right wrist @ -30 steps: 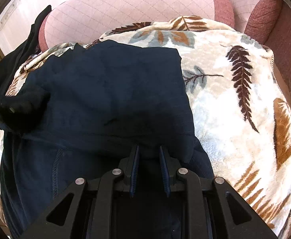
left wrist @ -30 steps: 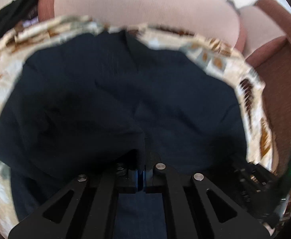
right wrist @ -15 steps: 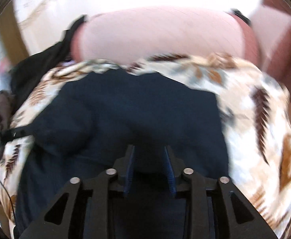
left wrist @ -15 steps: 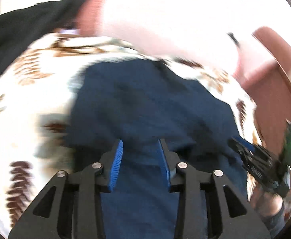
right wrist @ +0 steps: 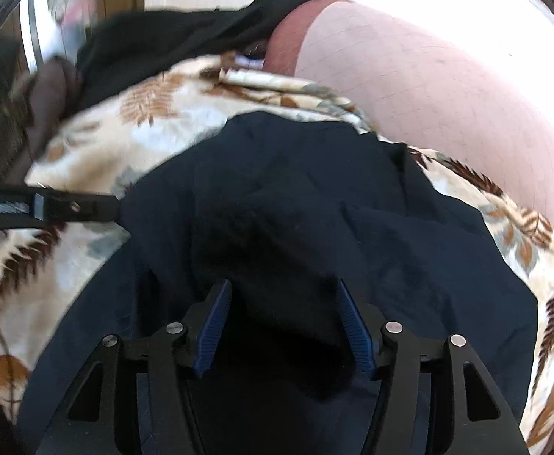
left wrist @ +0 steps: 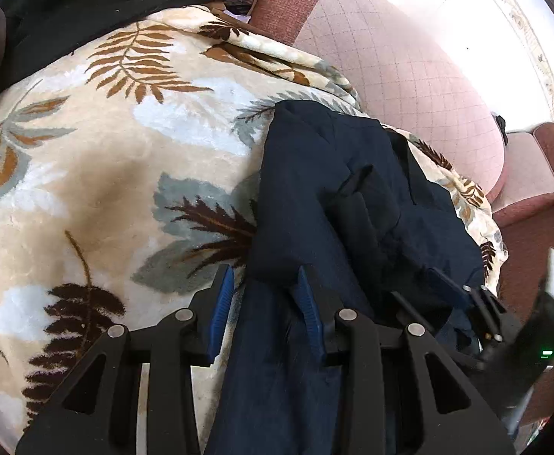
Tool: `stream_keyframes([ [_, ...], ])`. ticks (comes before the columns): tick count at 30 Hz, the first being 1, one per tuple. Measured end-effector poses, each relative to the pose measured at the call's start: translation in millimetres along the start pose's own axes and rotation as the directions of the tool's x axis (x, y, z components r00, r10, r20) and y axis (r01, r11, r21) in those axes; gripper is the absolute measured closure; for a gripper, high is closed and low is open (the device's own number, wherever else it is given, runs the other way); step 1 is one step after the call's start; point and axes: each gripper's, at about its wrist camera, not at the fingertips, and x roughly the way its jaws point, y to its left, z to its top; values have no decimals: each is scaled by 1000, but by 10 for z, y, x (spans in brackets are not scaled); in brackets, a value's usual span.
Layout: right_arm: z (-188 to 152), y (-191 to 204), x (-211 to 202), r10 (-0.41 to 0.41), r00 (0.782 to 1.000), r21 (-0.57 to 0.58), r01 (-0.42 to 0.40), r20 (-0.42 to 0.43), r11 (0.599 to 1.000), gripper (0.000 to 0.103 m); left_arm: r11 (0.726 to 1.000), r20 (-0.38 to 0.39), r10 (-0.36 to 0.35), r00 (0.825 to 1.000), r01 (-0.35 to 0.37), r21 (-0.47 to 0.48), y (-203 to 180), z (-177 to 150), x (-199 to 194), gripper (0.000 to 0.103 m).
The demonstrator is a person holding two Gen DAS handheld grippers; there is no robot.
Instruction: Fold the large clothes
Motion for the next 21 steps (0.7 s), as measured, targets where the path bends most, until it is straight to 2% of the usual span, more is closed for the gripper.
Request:
stream_keyframes([
  [1, -8, -4, 42, -8, 1000, 0, 8, -8, 1000, 49, 1000, -1, -5, 1000, 5, -5, 2, 11, 4, 70],
  [2, -10, -27, 65, -5, 1000, 10, 6, -8, 1000, 56, 1000, -4, -12, 1000, 12, -12, 6, 26, 16, 70],
  [3, -19, -81, 69, 16, 1000, 30, -16, -3, 999, 83, 1000, -6, -19, 1000, 19, -16, 8, 34, 25, 70],
  [4, -19, -134, 67, 36, 999, 53, -35, -5, 998, 102, 1000, -10, -23, 1000, 23, -17, -5, 32, 32, 70],
  [5, -40, -242, 46, 56, 998, 95, -56, 2, 994, 103, 1000, -15, -28, 999, 28, -13, -35, 25, 51, 70],
  [8, -152, -570, -100, 73, 995, 207, -84, 63, 975, 103, 1000, -30, -29, 999, 29, 2, -130, -10, 102, 64],
  [10, -257, -846, -191, 87, 992, 303, -110, 90, 947, 103, 999, -38, -32, 999, 32, 8, -197, -45, 141, 63],
  [12, -319, -1001, -285, 144, 982, 336, -177, 123, 925, 102, 999, -53, -34, 998, 35, 8, -246, -88, 187, 63],
  [13, -322, -1003, -317, 165, 978, 332, -198, 125, 922, 97, 1000, -55, -29, 998, 30, 4, -256, -104, 204, 63],
  [15, -288, -897, -360, 198, 971, 291, -229, 131, 929, 92, 1000, -55, -18, 998, 17, -10, -249, -118, 216, 63],
  [17, -244, -721, -348, 221, 967, 238, -246, 127, 939, 74, 999, -57, -20, 998, 18, -32, -210, -120, 202, 63],
  [18, -228, -603, -328, 222, 967, 211, -244, 124, 946, 62, 999, -54, -19, 998, 18, -36, -187, -117, 184, 63],
  [19, -202, -503, -307, 219, 968, 191, -239, 120, 952, 59, 999, -48, -13, 999, 11, -36, -157, -109, 151, 63],
  [21, -130, -321, -206, 215, 972, 154, -228, 93, 961, 60, 999, -29, 11, 1000, -12, -30, -106, -98, 89, 63],
])
